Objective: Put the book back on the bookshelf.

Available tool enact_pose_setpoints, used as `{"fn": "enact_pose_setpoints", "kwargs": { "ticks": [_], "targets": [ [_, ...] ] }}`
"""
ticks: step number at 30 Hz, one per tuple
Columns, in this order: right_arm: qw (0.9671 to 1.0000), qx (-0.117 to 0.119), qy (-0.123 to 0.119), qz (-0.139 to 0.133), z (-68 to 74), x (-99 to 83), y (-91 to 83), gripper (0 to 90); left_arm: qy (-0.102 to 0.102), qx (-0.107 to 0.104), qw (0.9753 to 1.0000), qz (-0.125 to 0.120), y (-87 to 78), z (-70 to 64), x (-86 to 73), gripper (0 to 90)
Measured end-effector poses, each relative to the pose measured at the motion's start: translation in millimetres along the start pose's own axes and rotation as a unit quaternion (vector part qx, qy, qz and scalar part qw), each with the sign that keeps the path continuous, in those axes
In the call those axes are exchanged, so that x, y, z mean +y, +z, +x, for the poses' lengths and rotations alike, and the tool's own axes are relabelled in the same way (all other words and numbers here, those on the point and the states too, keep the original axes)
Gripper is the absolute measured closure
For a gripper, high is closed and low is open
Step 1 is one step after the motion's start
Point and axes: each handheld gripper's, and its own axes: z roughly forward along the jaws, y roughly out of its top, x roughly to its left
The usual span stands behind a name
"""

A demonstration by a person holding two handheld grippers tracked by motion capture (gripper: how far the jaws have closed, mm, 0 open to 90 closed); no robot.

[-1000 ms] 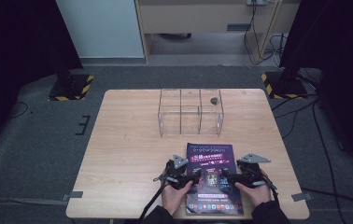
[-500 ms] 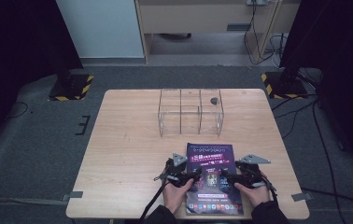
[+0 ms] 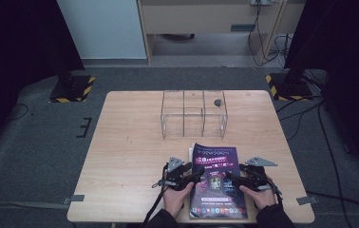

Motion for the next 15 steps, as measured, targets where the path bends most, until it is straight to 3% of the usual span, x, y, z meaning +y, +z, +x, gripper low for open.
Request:
{"fn": "enact_pose_setpoints", "kwargs": {
  "ticks": [1, 2, 3, 4, 5, 6, 7, 15],
  "targets": [
    [1.0, 0.0, 0.001, 0.0, 0.3, 0.0, 0.0, 25.9, -0.004, -0.035, 0.9994, -0.005, -0.8, -4.7, -0.1, 39.1],
    [1.0, 0.0, 0.001, 0.0, 0.3, 0.0, 0.0, 25.9, -0.004, -0.035, 0.9994, -0.005, -0.8, -4.7, -0.1, 39.0],
    [1.0, 0.002, -0.002, 0.001, 0.0, 0.1, 0.0, 26.7, 0.009, -0.046, 0.9986, 0.023, 3.5, -11.3, -3.6, 38.7],
    [1.0, 0.002, -0.002, 0.001, 0.0, 0.1, 0.0, 26.7, 0.009, -0.046, 0.9986, 0.023, 3.5, -11.3, -3.6, 38.7],
    [1.0, 0.004, -0.005, 0.001, -0.5, 0.3, 0.3, 26.7, 0.016, -0.059, 0.9957, 0.069, 11.6, -14.8, -11.2, 38.6],
    [1.0, 0.005, -0.006, 0.001, -0.5, 0.3, 0.4, 26.7, 0.016, -0.059, 0.9957, 0.069, 11.6, -14.8, -11.2, 38.4],
    [1.0, 0.004, -0.006, 0.002, -0.4, 0.3, 0.4, 26.9, 0.019, -0.048, 0.9936, 0.1, 17.9, -16.9, -15.3, 35.5],
    [1.0, 0.004, -0.004, 0.003, 0.5, 0.4, 0.4, 27.0, 0.034, -0.021, 0.9934, 0.108, 16.0, -14.2, -13.1, 52.5]
  ]
}}
